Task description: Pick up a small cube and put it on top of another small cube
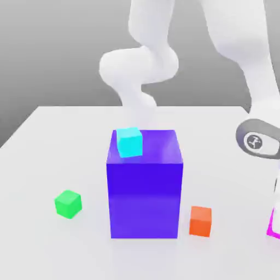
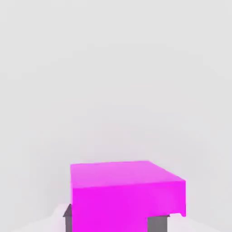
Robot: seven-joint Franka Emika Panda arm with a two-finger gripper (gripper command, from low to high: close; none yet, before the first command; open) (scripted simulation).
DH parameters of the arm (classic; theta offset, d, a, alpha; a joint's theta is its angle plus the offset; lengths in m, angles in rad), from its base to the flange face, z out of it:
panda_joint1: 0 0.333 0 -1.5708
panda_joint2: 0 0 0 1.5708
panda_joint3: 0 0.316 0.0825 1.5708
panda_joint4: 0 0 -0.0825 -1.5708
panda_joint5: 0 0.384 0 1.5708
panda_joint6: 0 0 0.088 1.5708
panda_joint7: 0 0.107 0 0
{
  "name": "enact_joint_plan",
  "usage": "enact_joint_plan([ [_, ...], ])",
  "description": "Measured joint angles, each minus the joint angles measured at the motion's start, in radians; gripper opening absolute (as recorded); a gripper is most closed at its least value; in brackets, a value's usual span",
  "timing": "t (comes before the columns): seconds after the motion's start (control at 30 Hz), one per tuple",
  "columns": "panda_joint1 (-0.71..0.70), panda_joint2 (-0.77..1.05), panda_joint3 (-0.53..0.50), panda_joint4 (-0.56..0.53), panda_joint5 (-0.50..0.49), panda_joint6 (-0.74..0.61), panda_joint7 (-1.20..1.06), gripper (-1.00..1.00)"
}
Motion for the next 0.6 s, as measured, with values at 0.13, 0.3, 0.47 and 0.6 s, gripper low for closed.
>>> enact_joint_plan([
  [0.13, -0.09, -0.103, -0.045, -0.001, 0.041, -0.003, -0.031, -1.0],
  [0.3, -0.218, -0.224, -0.156, -0.081, 0.086, 0.005, -0.03, -1.0],
  [0.47, -0.462, -0.354, -0.28, -0.205, 0.135, 0.01, -0.011, -1.0],
  [0.6, -0.631, -0.491, -0.413, -0.339, 0.206, 0.008, -0.001, -1.0],
])
